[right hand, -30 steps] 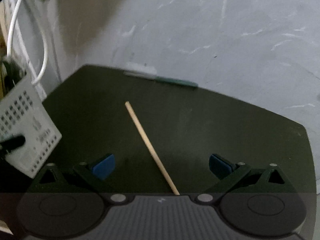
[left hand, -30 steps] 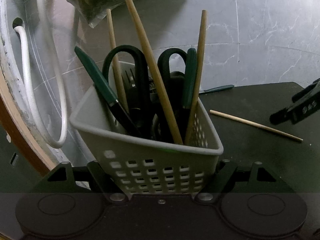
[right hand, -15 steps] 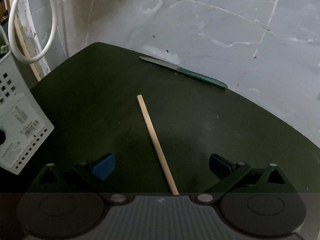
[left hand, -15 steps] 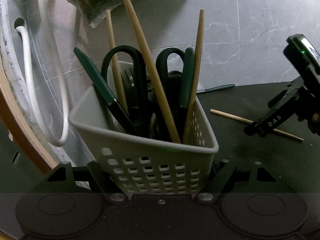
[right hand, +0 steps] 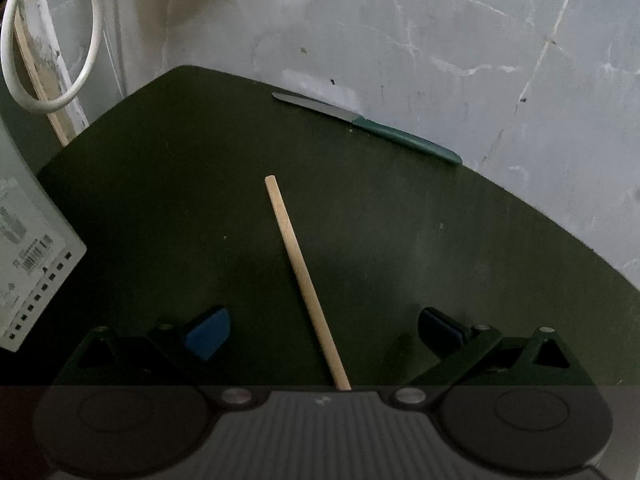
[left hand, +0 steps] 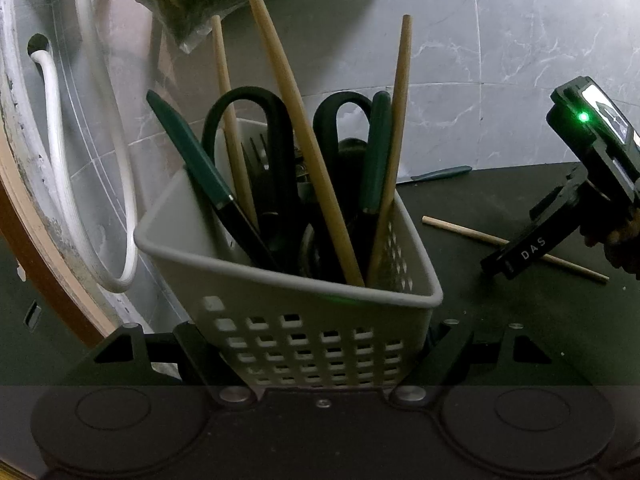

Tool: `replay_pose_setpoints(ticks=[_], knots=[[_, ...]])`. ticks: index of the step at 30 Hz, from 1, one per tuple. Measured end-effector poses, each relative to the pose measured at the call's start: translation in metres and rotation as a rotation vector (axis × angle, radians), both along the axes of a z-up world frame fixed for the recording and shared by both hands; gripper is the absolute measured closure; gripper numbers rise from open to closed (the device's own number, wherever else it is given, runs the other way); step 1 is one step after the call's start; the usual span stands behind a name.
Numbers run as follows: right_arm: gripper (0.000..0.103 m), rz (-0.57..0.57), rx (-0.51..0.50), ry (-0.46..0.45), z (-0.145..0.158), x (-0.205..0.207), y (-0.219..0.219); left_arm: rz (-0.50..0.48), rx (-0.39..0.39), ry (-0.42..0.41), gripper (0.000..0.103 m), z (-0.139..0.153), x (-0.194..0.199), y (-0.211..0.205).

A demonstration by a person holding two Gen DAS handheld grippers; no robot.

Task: Organize utensils
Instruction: 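Close the right gripper on the single wooden chopstick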

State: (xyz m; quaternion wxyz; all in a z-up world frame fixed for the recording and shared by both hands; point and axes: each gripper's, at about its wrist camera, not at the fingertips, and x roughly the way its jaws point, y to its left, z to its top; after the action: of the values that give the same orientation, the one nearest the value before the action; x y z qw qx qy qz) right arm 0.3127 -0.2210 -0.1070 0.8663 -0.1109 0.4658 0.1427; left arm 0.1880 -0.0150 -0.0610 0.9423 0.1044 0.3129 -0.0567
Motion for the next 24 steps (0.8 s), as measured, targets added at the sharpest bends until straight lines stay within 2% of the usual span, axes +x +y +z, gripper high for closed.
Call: replay_pose_setpoints(ticks=[10,13,19,22,24], knots=[[0.002,-0.006,0.055,0.028,-0.002,0.002,-0.009,-0.001,0.001,0.000,0.021,0.000,0.001,0.000],[0.008,0.008,0.090,0.033,-0.003,0.002,-0.012,-0.001,0.001,0.000,0.021,0.000,0.001,0.000],[0.022,0.039,0.098,0.012,0.000,-0.005,-0.010,-0.001,0.001,0.000,0.021,0.000,0.001,0.000],[0.044,0.050,0.103,-0.005,0.002,-0.006,-0.009,-0.001,0.001,0.000,0.021,0.000,0.001,0.000],[0.063,0.051,0.106,-0.011,0.005,-0.005,-0.008,-0.001,0.002,0.000,0.021,0.000,0.001,0.000]])
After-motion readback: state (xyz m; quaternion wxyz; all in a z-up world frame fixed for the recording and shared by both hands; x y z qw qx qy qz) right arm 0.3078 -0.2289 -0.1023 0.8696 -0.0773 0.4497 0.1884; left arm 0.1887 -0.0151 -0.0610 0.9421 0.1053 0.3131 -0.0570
